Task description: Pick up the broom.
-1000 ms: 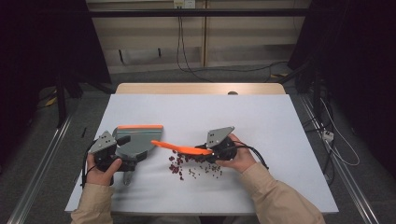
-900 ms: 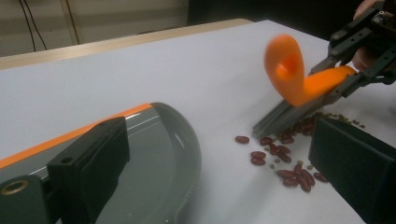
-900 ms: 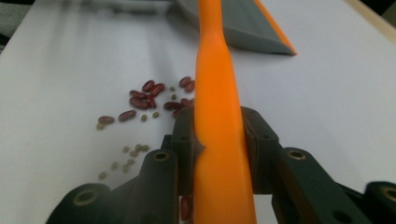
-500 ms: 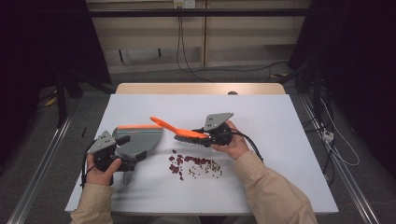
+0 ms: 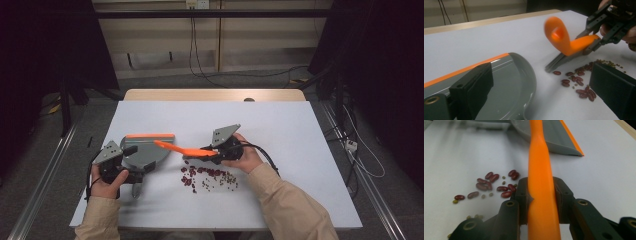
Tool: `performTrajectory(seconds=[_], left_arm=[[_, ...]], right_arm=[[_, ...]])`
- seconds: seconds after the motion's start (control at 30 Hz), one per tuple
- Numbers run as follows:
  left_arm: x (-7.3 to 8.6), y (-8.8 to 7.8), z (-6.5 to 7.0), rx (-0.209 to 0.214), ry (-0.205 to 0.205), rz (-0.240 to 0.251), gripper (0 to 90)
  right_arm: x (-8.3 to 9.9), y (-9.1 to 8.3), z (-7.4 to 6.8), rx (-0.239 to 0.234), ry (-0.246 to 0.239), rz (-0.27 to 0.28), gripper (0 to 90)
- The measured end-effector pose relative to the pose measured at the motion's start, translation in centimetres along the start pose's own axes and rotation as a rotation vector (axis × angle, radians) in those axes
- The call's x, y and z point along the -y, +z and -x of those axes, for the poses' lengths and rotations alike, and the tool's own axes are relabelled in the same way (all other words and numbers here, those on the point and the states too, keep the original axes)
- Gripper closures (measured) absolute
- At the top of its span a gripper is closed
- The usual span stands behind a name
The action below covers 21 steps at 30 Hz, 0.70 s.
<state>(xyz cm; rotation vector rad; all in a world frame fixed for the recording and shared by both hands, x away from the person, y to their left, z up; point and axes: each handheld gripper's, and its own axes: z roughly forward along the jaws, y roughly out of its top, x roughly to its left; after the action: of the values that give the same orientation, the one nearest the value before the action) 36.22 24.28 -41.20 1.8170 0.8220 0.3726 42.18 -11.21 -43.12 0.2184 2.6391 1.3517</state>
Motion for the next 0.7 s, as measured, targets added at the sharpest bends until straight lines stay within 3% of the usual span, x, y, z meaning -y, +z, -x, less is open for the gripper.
performTrajectory(seconds=[0.3,0.43,0.53,0.7], left_arm=[[0.0,0.0,0.1,0.001,0.002,0.003,5.4],[0.0,0.0,0.1,0.0,0.003,0.003,5.4],[0.0,0.1,0.1,0.001,0.004,0.001,5.4],[0.0,0.1,0.1,0.003,0.006,-0.001,5.4]], right_arm=[[0.2,-0.9,-1.5,-0.035,-0.023,0.007,70.5],[0.4,-1.3,-1.7,-0.012,-0.016,0.015,70.7],[0.4,-1.7,-1.2,0.036,0.032,0.048,70.7],[-0.1,-2.9,-0.6,0.118,0.177,0.118,70.8]])
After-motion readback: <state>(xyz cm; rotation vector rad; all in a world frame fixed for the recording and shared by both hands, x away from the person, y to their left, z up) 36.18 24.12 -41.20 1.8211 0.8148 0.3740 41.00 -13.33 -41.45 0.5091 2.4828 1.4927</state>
